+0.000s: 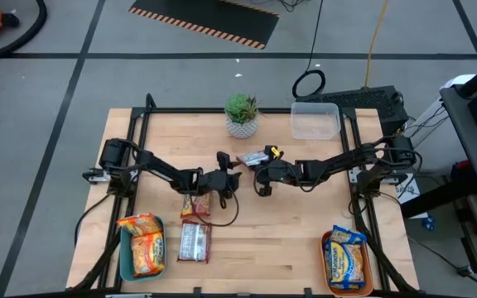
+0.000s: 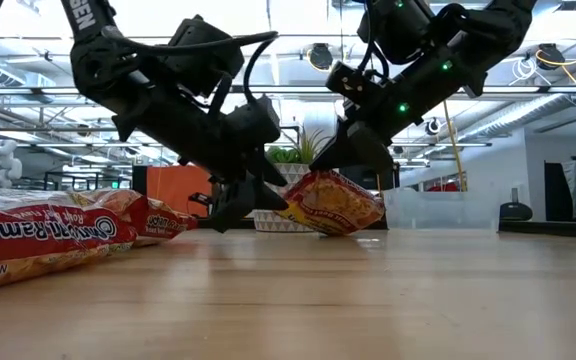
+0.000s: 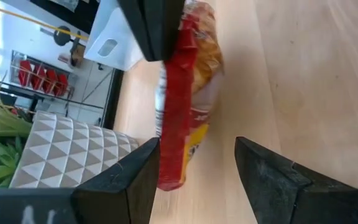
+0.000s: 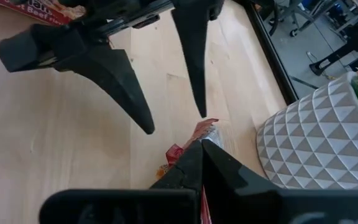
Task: Sort Maruchan noodles
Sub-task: Put the top red noodle pack into the transparent bin
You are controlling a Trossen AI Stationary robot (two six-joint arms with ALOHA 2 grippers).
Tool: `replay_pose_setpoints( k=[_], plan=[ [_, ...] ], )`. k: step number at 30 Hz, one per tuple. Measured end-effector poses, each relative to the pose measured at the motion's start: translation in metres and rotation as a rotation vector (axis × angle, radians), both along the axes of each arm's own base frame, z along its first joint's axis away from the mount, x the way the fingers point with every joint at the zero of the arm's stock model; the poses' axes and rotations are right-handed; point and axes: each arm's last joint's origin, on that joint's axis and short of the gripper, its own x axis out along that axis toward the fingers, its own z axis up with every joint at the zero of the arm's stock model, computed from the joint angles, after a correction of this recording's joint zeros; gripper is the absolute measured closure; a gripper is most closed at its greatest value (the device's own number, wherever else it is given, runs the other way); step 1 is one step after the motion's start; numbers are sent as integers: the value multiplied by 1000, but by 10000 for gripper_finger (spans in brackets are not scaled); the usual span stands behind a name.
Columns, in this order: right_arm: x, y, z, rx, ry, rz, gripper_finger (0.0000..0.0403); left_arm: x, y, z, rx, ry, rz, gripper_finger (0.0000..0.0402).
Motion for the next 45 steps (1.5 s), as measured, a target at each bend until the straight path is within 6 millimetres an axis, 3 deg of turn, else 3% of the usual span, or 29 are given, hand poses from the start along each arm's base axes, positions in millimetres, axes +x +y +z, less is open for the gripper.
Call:
replay_pose_setpoints(
  k=[6,15,23,31,45],
  plan=[
    [1,2,0,43,-5,65,403,1,12,-1,-100,-31,-21,178],
    [2,3,1,57,-22,87,403,2,18,-1,-168,-61,-21,94],
    [4,5,3,93,-46,159,403,-3,42,-9,-266,-52,96,87],
    [4,5,4,96,-54,175,403,0,30,-8,-280,-32,-64,141],
    [5,6,6,89,-72,187,403,2,28,-6,-271,-53,-77,263]
  ],
)
